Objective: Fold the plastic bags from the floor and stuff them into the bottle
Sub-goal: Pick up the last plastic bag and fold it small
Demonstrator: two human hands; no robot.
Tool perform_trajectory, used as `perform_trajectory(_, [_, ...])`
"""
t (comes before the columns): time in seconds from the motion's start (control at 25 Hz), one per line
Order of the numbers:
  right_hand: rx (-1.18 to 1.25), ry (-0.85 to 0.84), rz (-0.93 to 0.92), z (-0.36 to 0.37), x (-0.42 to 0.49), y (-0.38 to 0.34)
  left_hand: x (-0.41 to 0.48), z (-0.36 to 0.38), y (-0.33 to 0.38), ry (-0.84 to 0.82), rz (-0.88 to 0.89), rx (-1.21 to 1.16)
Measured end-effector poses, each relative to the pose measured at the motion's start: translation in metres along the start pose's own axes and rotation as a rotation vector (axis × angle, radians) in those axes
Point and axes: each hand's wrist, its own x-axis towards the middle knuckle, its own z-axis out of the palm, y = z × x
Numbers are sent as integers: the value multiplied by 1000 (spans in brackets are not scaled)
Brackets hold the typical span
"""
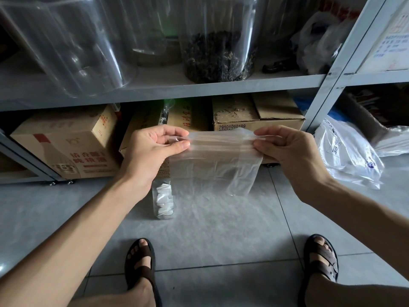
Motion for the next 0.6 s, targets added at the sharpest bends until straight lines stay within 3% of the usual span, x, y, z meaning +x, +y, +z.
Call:
perform_trajectory(0.28, [-117,-3,-39,-2,2,1,0,-1,-1,-2,-24,28])
perform_trajectory(0.6, [-280,38,-103,-8,6,1,1,-2,-3,8,86,142])
